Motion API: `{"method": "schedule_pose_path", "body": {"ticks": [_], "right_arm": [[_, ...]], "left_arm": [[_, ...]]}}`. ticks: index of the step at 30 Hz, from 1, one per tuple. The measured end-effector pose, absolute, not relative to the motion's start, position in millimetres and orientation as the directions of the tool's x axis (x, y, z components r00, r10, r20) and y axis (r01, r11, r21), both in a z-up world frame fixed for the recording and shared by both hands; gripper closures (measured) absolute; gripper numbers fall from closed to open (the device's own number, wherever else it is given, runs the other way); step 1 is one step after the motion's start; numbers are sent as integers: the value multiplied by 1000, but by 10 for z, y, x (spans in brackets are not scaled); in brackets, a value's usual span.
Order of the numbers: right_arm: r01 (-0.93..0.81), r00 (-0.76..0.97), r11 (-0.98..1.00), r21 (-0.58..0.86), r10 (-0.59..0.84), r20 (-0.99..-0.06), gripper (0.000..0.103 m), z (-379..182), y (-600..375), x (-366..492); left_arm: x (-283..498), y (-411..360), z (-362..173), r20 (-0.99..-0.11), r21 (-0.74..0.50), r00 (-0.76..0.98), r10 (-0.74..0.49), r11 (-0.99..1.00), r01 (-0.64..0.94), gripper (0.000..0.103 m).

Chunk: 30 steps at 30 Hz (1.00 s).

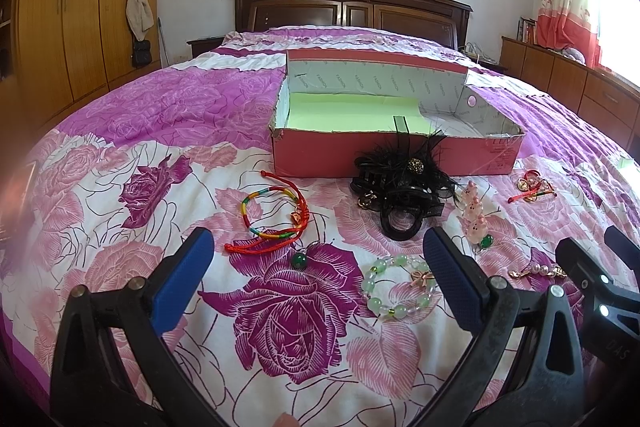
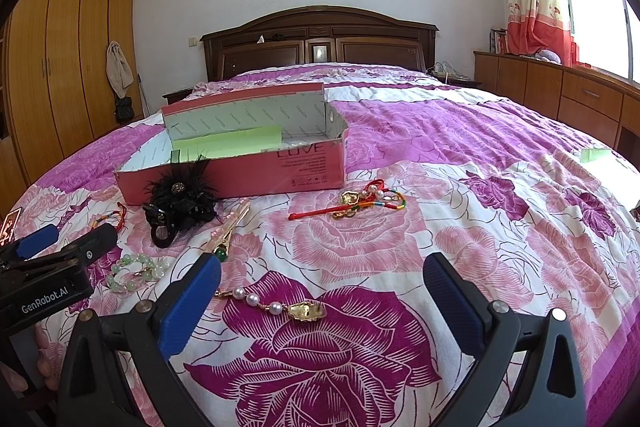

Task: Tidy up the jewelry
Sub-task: 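Reach the left tool to the rainbow-beaded red string bracelet and close on it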

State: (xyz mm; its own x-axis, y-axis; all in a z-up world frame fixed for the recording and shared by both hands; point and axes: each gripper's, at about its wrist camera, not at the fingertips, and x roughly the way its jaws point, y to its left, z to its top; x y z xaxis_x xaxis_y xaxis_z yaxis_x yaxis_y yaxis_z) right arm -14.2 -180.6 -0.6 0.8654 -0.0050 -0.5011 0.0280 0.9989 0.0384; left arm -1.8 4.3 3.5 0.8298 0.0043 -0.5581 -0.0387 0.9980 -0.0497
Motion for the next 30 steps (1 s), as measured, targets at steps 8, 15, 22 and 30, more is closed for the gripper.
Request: {"method": "schedule_pose_path", "body": {"ticks": [8, 15, 22, 30], "right_arm": [[26, 852, 997, 74, 17, -523, 0, -18, -1942, -106], [20, 831, 994, 108, 44, -555, 0, 171, -2014, -32], [15, 818, 994, 108, 50, -573, 0, 335, -2094, 65], [39, 804, 995, 86, 20, -594, 0, 366, -2251, 136]], "left_arm": [[108, 143, 6, -601, -92, 799, -13, 994, -53, 5], [248, 220, 55, -642, -120, 766, -45, 992, -43, 6], [409, 367, 93, -679, -105, 733, -40, 994, -42, 7], [651, 436, -40, -759, -101, 649, -49, 994, -43, 10]]}}
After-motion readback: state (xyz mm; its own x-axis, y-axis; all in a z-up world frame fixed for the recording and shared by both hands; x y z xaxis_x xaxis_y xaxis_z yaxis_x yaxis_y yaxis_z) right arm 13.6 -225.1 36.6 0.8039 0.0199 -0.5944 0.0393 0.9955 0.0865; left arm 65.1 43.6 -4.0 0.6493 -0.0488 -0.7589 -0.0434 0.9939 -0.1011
